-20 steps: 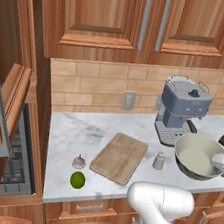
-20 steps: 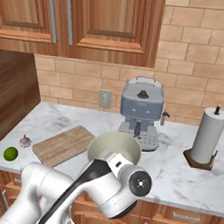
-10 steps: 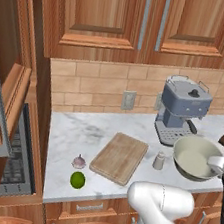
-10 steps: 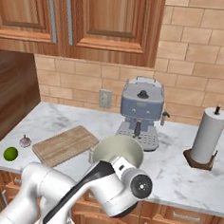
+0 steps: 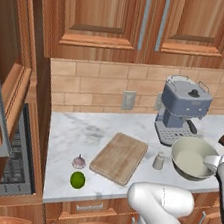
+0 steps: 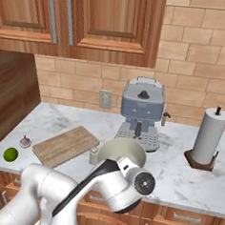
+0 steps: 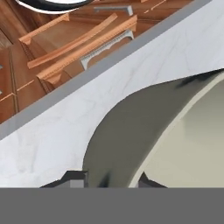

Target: Open the cabinet. Place the bowl and condiment on the counter. Then place the lime and garlic on the cutting board.

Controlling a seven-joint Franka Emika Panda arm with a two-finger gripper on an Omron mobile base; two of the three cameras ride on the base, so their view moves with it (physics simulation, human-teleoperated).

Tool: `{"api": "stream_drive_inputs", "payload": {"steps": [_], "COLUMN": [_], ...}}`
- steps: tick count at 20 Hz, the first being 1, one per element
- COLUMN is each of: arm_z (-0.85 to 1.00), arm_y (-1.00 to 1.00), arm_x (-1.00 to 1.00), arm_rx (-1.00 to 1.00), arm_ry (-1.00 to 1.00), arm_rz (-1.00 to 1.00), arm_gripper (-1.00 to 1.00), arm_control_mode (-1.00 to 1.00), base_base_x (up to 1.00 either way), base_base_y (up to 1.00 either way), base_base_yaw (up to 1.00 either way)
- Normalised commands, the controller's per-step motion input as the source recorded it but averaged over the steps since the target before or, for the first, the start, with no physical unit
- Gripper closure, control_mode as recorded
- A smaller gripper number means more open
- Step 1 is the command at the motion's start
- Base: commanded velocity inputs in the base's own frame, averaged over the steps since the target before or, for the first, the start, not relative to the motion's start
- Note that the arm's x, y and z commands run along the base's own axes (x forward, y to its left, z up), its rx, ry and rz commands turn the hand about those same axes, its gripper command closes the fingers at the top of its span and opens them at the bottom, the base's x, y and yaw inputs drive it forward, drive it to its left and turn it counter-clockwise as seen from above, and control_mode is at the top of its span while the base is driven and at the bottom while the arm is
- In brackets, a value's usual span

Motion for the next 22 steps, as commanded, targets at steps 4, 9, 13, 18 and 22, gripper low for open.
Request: {"api": "stream_drive_inputs", "payload": {"steps": [4, 9, 13, 18, 22], "arm_z": [-0.22, -0.18, -0.01, 0.03, 0.23], "arm_y": [-0.08, -0.03, 0.08, 0.05, 0.07], "arm_x": [0.25, 0.16, 0.02, 0.0, -0.02], "arm_rx": [0.0, 0.0, 0.0, 0.0, -0.04], "arm_ry": [0.02, 0.02, 0.01, 0.01, 0.0], "arm_rz": [0.0, 0.0, 0.0, 0.0, 0.0], "arm_gripper": [1.0, 1.0, -1.0, -1.0, -1.0], "arm_control_mode": [-1.0, -1.0, -1.0, -1.0, -1.0], "base_base_x": [0.0, 0.0, 0.0, 0.0, 0.0], "base_base_y": [0.0, 0.0, 0.0, 0.0, 0.0], "base_base_yaw": [0.0, 0.0, 0.0, 0.0, 0.0]}}
